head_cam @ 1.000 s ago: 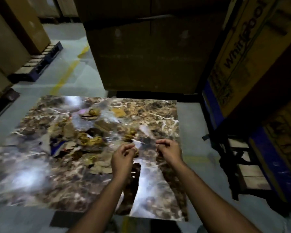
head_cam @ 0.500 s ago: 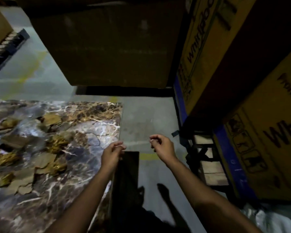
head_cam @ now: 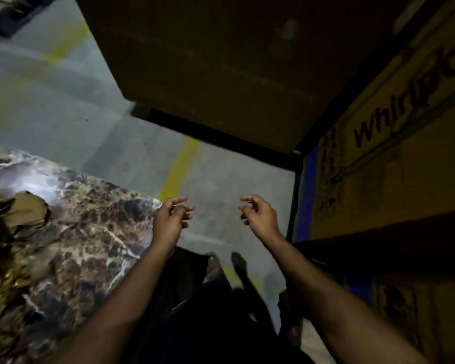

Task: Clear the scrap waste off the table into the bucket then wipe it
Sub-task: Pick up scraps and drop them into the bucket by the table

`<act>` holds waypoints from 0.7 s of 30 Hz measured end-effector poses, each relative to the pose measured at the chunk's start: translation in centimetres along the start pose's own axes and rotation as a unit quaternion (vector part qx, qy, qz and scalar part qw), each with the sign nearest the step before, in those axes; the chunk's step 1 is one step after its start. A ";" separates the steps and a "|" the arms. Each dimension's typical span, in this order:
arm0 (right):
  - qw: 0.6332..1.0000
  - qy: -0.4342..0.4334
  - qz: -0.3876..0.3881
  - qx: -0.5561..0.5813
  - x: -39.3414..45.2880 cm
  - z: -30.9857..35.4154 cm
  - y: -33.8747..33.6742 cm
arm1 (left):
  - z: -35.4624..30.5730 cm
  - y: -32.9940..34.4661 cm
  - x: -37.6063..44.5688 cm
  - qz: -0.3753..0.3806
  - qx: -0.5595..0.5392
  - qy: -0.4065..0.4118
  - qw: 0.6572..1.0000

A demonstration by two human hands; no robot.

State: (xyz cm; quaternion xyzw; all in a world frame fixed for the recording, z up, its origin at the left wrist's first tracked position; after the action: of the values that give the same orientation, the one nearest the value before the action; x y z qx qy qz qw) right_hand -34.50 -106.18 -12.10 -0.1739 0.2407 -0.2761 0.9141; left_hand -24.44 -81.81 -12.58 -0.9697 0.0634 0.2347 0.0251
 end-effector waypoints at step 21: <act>0.832 -0.236 0.452 -0.216 36.8 24.8 23.4 | -7.5 1.0 20.2 -0.375 -0.146 -0.125 0.907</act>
State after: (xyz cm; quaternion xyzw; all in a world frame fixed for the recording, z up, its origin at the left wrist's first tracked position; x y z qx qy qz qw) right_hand 15.58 -104.81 -14.93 -0.2988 0.1230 0.2767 0.9050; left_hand -3.33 -85.64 -15.20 -0.8775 -0.3436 0.3338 -0.0230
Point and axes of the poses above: each hand's wrist, its own x-axis towards the middle knuckle, its own y-axis out of the palm, z = x × y, the point moved 9 cm from there along x, towards the middle knuckle, and after that the axes turned 3 degrees about -z, right-handed, at the moved point
